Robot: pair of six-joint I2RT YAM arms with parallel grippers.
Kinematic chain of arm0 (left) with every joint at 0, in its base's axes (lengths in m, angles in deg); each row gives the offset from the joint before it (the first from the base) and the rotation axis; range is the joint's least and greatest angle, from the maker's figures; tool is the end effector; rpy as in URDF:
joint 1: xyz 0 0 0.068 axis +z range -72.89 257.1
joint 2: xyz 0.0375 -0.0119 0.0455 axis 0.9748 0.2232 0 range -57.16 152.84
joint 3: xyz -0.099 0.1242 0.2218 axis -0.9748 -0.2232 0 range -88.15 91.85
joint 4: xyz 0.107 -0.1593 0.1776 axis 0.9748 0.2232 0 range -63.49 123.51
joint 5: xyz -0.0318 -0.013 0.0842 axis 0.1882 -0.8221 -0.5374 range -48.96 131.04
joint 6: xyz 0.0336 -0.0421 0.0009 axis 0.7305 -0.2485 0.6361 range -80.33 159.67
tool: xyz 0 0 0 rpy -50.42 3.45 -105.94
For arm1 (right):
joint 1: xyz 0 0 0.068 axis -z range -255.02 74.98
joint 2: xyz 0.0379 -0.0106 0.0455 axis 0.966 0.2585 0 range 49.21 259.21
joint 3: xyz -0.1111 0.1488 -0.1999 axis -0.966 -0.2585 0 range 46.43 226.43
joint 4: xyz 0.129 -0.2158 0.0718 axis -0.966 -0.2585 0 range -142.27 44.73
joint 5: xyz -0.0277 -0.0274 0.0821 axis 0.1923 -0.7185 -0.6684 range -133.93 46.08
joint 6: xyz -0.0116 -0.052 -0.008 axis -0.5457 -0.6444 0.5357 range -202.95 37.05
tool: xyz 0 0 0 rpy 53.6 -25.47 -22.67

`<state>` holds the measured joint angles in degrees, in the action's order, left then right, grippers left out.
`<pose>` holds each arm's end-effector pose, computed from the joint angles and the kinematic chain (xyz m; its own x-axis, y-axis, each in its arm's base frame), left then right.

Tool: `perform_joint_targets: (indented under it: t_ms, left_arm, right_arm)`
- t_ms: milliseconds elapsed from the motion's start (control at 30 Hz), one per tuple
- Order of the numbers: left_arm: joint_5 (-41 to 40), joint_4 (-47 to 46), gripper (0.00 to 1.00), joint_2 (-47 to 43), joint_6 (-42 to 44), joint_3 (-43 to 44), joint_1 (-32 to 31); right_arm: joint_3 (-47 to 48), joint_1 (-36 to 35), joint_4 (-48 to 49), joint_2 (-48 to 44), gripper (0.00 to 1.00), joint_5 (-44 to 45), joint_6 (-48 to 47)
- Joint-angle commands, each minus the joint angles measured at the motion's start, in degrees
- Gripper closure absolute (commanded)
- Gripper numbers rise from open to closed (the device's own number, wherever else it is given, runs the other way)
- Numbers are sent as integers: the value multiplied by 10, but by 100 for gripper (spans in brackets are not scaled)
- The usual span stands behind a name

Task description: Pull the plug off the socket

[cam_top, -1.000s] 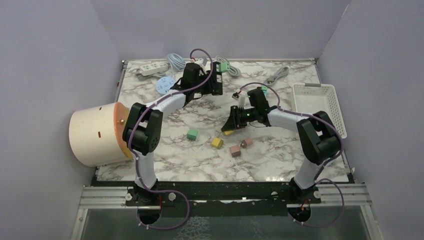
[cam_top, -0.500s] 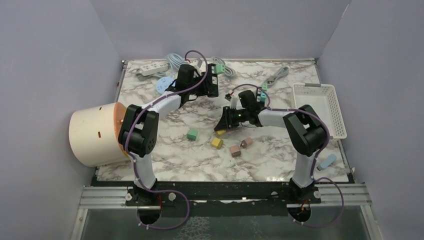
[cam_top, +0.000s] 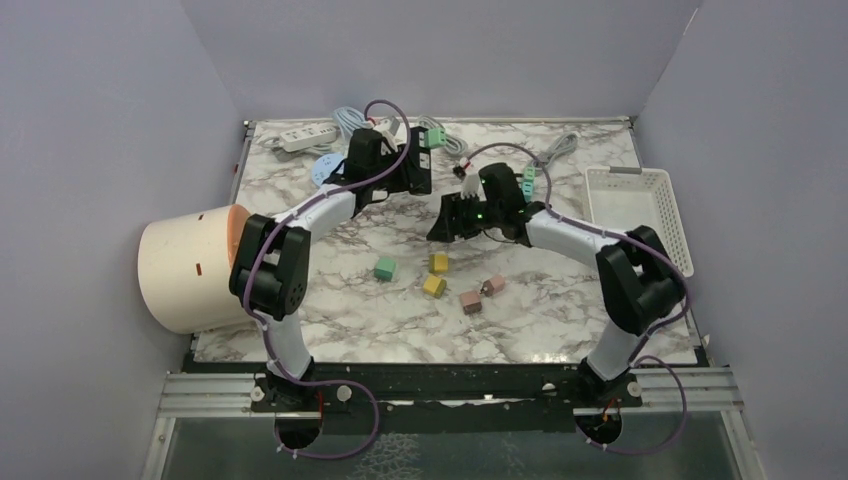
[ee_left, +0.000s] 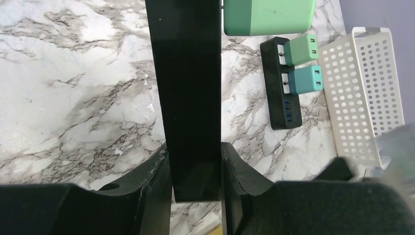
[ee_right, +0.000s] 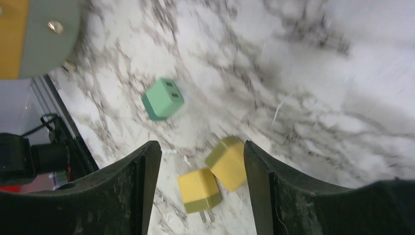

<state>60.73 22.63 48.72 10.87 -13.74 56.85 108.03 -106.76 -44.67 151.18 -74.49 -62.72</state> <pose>0.3972 -0.1594 0.2410 -0.6728 -0.2352 -0.7015 0.3217 0.7608 -0.5636 0.3142 0.2157 0.1919 -0.7820 -0.1336 -0.6088 -0.5489 0.6105 0.5710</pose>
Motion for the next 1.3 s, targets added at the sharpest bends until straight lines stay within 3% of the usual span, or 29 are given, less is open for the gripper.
perform_joint_targets:
  t_ms: [0, 67, 133, 467, 700, 833, 933, 1033, 1067, 1267]
  left_arm:
    - [15, -53, 100, -57, 17, -21, 3]
    - [16, -56, 100, -63, 16, -31, 2]
    - [18, -62, 100, -71, 15, -41, -1]
    - [8, -63, 100, -103, 15, -66, -20]
    - [10, -55, 100, -117, 20, -61, -21]
    - [14, -52, 100, -118, 24, -57, -21]
    - [15, -51, 100, -114, 25, -55, -21]
    - [16, -52, 100, -110, 26, -52, -21]
    - [15, -51, 100, -108, 27, -51, -22]
    - [-54, -5, 100, -93, 33, -34, -19]
  right_arm:
    - [61, 12, -11, -74, 30, 99, -43]
    - [88, 18, -8, -77, 20, 115, -50]
    - [123, 22, -6, -62, 18, 126, -60]
    - [296, 51, -22, 52, 23, 168, -40]
    - [351, 53, -28, 105, 27, 174, -45]
    - [366, 53, -24, 126, 39, 151, -37]
    - [371, 54, -15, 136, 56, 128, -26]
    - [374, 54, -9, 140, 91, 119, -18]
    - [376, 54, -11, 140, 98, 118, -17]
    - [394, 57, -46, 126, 99, 111, -16]
